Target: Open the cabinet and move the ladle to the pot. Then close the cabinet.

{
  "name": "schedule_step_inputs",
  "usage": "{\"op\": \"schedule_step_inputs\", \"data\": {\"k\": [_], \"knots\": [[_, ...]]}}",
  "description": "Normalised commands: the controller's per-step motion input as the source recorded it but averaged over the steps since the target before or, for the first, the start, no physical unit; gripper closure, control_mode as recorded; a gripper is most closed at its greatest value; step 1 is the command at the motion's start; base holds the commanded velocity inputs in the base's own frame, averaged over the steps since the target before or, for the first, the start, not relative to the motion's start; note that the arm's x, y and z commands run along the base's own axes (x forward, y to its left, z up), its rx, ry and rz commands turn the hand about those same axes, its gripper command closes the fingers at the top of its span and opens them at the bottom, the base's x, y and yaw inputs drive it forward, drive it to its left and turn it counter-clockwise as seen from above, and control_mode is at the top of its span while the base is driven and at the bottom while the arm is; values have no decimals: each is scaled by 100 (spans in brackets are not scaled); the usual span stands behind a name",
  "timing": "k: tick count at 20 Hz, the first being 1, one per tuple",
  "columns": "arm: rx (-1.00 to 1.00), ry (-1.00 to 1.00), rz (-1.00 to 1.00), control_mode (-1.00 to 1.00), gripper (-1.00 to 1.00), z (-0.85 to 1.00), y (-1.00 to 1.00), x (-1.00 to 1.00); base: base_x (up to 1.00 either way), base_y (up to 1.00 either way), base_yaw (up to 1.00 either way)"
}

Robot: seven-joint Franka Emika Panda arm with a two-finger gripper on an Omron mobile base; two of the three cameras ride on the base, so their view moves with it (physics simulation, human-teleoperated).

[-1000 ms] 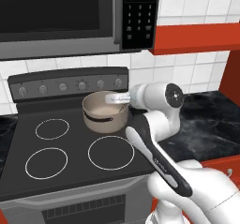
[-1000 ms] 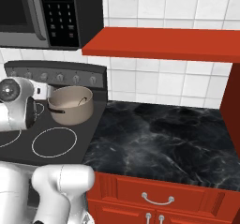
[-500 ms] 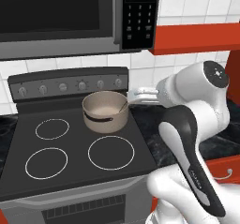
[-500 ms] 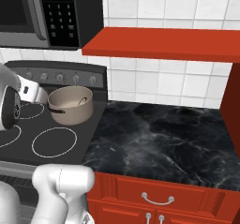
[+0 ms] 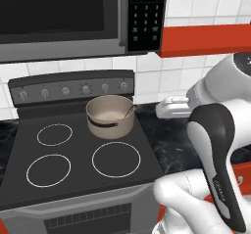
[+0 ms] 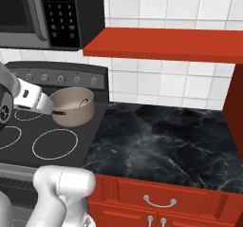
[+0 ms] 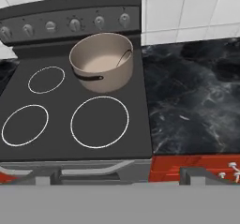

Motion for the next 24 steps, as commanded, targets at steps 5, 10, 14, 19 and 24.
{"op": "schedule_step_inputs", "data": {"k": [5, 10, 14, 19, 24], "knots": [[-5, 5, 0, -100, -100, 0, -11, -3, 0, 0, 0], [0, 0, 0, -100, -100, 0, -4, -3, 0, 0, 0], [0, 0, 0, 100, -100, 0, -11, -22, -47, -15, 0], [0, 0, 0, 100, -100, 0, 0, 0, -100, -53, -4], [0, 0, 0, 100, -100, 0, 0, 0, -89, -68, -36]]}}
